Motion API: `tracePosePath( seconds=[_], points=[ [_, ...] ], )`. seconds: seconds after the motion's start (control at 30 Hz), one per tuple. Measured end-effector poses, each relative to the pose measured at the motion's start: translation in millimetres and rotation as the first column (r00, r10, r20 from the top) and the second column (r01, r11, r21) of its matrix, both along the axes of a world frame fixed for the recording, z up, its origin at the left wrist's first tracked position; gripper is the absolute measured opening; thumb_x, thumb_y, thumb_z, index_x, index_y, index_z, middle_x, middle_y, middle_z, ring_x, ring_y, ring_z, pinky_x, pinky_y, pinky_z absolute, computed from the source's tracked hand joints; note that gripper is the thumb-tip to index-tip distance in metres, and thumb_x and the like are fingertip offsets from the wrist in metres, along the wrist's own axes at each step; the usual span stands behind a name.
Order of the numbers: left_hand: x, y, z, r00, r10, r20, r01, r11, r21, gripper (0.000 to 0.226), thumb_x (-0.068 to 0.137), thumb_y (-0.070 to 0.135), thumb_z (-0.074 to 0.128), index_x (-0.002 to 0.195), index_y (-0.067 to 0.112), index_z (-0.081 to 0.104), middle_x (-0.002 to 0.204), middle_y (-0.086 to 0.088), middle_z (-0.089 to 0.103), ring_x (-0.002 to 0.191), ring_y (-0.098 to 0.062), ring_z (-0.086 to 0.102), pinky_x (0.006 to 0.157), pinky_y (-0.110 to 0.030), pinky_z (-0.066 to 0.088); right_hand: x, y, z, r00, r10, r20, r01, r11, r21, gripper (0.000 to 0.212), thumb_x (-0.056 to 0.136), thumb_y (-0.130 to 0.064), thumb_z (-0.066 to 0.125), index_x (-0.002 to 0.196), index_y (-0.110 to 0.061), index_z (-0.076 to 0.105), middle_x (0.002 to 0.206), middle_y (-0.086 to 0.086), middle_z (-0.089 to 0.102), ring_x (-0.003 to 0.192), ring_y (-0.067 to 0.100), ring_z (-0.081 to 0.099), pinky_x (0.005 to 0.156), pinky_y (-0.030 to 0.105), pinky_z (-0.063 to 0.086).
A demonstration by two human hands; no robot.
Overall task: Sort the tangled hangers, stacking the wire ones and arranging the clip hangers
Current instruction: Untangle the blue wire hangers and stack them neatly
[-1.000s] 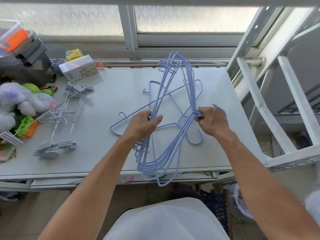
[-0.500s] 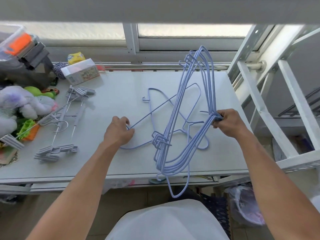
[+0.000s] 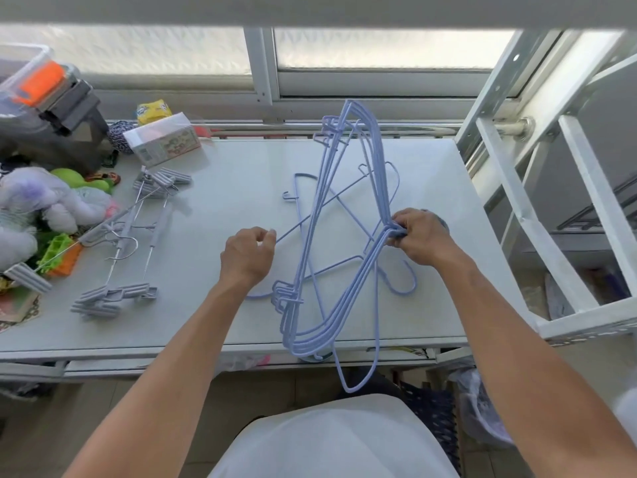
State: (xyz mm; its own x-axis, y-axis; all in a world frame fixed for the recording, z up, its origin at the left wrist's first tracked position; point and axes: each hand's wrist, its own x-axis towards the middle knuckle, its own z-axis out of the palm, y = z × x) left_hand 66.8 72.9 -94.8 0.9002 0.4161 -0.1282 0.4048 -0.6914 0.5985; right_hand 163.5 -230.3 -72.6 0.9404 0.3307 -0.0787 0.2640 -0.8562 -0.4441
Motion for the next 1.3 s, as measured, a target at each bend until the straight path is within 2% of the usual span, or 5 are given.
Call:
tracePosePath(
  seconds=[0.1, 0.37, 0.87, 1.13, 1.3],
  points=[
    [-4.9, 8.7, -11.0, 0.993, -0.091, -0.079, 0.100, 0.988, 0.120, 0.029, 0.093, 0.031, 0.055, 0.115, 0.017, 0.067, 0.119, -0.010, 0.060, 0.114, -0.032, 0.052, 0.097, -0.043, 0.045, 2.8, 9.2, -1.9, 0.997, 0.029, -0.068, -0.033, 0.998, -0.059, 0.011, 0.081, -0.019, 0.071, 0.075, -0.012, 0.064, 0.076, 0.001, 0.061, 0.077, 0.021, 0.060, 0.065, 0.028, 0.040],
    [-11.0, 10.1, -19.5, 0.997, -0.079, 0.009, 0.077, 0.989, 0.128, 0.017, 0.091, 0.022, 0.059, 0.103, 0.017, 0.070, 0.098, -0.009, 0.063, 0.095, -0.030, 0.058, 0.081, -0.033, 0.045, 14.0, 10.3, 0.5, 0.976, 0.150, -0.158, -0.186, 0.953, -0.238, 0.017, 0.082, -0.019, 0.067, 0.069, -0.017, 0.056, 0.073, 0.000, 0.059, 0.075, 0.023, 0.060, 0.061, 0.029, 0.039],
    [6.4, 5.0, -14.6, 0.977, 0.192, 0.091, -0.204, 0.968, 0.145, 0.020, 0.095, 0.016, 0.052, 0.103, 0.004, 0.066, 0.103, -0.021, 0.061, 0.097, -0.040, 0.057, 0.082, -0.038, 0.042, 14.5, -12.0, 3.2, 0.955, 0.181, -0.234, -0.196, 0.980, -0.043, 0.035, 0.074, -0.007, 0.076, 0.056, -0.012, 0.047, 0.048, -0.011, 0.041, 0.049, 0.004, 0.039, 0.072, 0.032, 0.049],
    [-9.2, 5.0, -8.9, 0.998, 0.046, -0.048, -0.035, 0.978, 0.206, 0.009, 0.078, 0.026, 0.058, 0.079, 0.022, 0.066, 0.080, -0.001, 0.069, 0.085, -0.028, 0.062, 0.079, -0.034, 0.049, 11.5, -14.9, 8.7, 0.981, 0.124, -0.148, -0.117, 0.992, 0.052, 0.031, 0.076, -0.005, 0.077, 0.058, -0.011, 0.052, 0.053, -0.006, 0.048, 0.045, -0.002, 0.047, 0.070, 0.013, 0.041],
    [-7.4, -0.7, 5.1, 0.998, 0.032, -0.048, -0.031, 0.999, 0.027, 0.052, 0.092, 0.052, 0.044, 0.061, 0.012, 0.058, 0.065, -0.003, 0.061, 0.077, -0.029, 0.062, 0.069, -0.034, 0.044, 15.9, -4.6, 7.9, 0.984, 0.095, -0.153, -0.091, 0.995, 0.031, 0.018, 0.075, -0.013, 0.079, 0.067, -0.010, 0.063, 0.061, -0.001, 0.061, 0.058, 0.010, 0.055, 0.076, 0.031, 0.051]
  ],
)
